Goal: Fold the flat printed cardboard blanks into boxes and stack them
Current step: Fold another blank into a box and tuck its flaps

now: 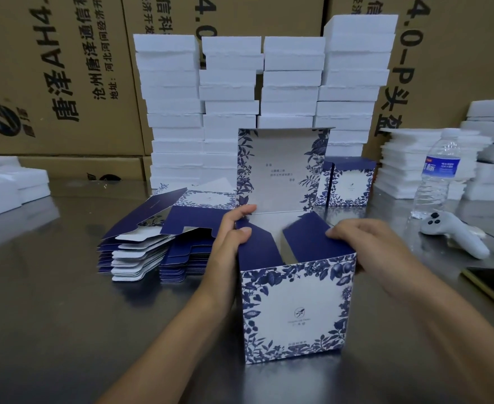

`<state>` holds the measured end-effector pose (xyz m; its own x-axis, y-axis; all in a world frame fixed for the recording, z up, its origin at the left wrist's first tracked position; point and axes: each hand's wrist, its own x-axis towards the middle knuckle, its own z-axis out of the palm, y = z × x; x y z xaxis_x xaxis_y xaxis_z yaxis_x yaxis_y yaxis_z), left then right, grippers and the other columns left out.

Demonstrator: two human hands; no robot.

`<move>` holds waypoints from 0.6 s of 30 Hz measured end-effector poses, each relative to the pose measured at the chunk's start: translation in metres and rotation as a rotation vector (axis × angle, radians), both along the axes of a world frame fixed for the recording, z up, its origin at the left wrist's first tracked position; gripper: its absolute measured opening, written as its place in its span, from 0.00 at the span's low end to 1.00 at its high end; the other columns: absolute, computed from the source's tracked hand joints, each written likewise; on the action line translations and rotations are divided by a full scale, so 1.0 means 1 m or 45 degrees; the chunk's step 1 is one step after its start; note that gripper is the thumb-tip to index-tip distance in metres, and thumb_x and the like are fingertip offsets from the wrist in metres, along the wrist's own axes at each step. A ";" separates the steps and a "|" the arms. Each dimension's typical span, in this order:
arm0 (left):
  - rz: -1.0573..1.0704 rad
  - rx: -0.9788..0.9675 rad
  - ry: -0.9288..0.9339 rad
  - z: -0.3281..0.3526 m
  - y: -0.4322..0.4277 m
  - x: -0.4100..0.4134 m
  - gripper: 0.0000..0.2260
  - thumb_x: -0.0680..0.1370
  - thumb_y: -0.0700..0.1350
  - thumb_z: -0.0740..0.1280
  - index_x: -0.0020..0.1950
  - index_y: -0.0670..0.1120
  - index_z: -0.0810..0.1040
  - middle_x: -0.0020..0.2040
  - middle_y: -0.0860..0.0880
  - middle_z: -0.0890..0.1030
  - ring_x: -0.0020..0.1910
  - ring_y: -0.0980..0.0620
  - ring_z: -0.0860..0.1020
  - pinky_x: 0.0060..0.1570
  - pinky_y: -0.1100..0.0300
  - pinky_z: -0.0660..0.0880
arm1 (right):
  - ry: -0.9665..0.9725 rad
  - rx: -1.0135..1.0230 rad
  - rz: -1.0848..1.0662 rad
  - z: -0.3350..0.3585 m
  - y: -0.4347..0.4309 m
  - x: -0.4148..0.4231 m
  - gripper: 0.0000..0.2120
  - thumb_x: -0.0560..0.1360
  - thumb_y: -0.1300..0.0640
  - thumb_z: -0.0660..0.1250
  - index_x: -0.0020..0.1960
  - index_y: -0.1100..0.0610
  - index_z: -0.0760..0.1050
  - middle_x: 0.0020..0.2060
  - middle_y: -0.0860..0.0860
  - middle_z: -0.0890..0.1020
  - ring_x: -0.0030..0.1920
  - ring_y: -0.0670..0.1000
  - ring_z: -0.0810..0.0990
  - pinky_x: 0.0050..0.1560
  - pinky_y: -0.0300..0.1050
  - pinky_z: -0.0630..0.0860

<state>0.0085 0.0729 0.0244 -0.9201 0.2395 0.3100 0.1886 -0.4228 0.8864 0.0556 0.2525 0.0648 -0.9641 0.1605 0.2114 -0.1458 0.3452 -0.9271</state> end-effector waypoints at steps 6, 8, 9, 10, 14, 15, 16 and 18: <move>0.003 0.012 0.011 -0.002 0.002 -0.002 0.14 0.67 0.47 0.61 0.49 0.59 0.80 0.46 0.52 0.83 0.43 0.50 0.79 0.48 0.51 0.73 | -0.004 0.160 0.082 0.004 0.007 0.004 0.19 0.76 0.62 0.61 0.26 0.56 0.66 0.22 0.53 0.70 0.21 0.46 0.67 0.22 0.32 0.63; 0.002 0.017 0.012 -0.002 0.002 -0.001 0.15 0.68 0.47 0.61 0.50 0.58 0.80 0.47 0.52 0.83 0.44 0.50 0.80 0.48 0.51 0.74 | -0.024 0.229 0.101 0.007 0.009 0.002 0.15 0.76 0.63 0.61 0.30 0.60 0.68 0.23 0.53 0.69 0.20 0.45 0.66 0.21 0.32 0.63; -0.003 0.017 0.013 -0.001 0.003 -0.001 0.15 0.68 0.47 0.61 0.51 0.58 0.79 0.47 0.53 0.83 0.44 0.50 0.80 0.48 0.52 0.74 | -0.034 0.260 0.101 0.009 0.010 0.001 0.13 0.75 0.62 0.62 0.32 0.61 0.70 0.24 0.53 0.69 0.21 0.45 0.66 0.21 0.32 0.63; -0.006 0.017 0.016 -0.001 0.002 -0.001 0.15 0.67 0.47 0.61 0.51 0.57 0.79 0.45 0.53 0.84 0.43 0.51 0.80 0.47 0.52 0.75 | -0.049 0.276 0.104 0.011 0.010 -0.002 0.11 0.75 0.61 0.62 0.33 0.61 0.71 0.24 0.54 0.69 0.21 0.45 0.66 0.22 0.32 0.63; -0.028 0.007 0.015 -0.002 0.002 -0.002 0.15 0.67 0.46 0.61 0.49 0.58 0.80 0.48 0.51 0.83 0.45 0.48 0.80 0.47 0.52 0.74 | -0.108 0.247 0.078 0.013 0.008 -0.015 0.10 0.75 0.56 0.63 0.37 0.59 0.73 0.30 0.57 0.73 0.28 0.50 0.70 0.25 0.31 0.66; -0.030 0.007 0.016 -0.002 0.002 -0.002 0.15 0.68 0.46 0.61 0.49 0.59 0.81 0.49 0.50 0.83 0.45 0.48 0.80 0.48 0.51 0.74 | -0.101 0.222 0.070 0.012 0.008 -0.018 0.10 0.75 0.56 0.63 0.37 0.61 0.73 0.31 0.58 0.73 0.30 0.51 0.71 0.27 0.32 0.67; -0.034 0.005 0.016 -0.002 0.002 -0.002 0.15 0.68 0.47 0.61 0.49 0.59 0.81 0.48 0.51 0.83 0.46 0.48 0.79 0.49 0.51 0.73 | -0.079 0.207 0.071 0.010 0.008 -0.019 0.12 0.75 0.56 0.63 0.36 0.63 0.73 0.32 0.58 0.72 0.31 0.53 0.70 0.30 0.36 0.67; -0.046 -0.012 0.019 -0.003 0.002 -0.002 0.15 0.68 0.47 0.61 0.49 0.59 0.81 0.49 0.51 0.83 0.47 0.47 0.79 0.53 0.47 0.73 | -0.030 0.226 0.083 0.007 0.009 -0.020 0.17 0.75 0.58 0.62 0.34 0.69 0.68 0.32 0.58 0.68 0.34 0.55 0.64 0.38 0.44 0.59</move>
<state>0.0067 0.0748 0.0218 -0.9062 0.2751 0.3212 0.1866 -0.4214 0.8875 0.0356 0.2613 0.0716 -0.9762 0.0596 0.2084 -0.1526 0.4939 -0.8560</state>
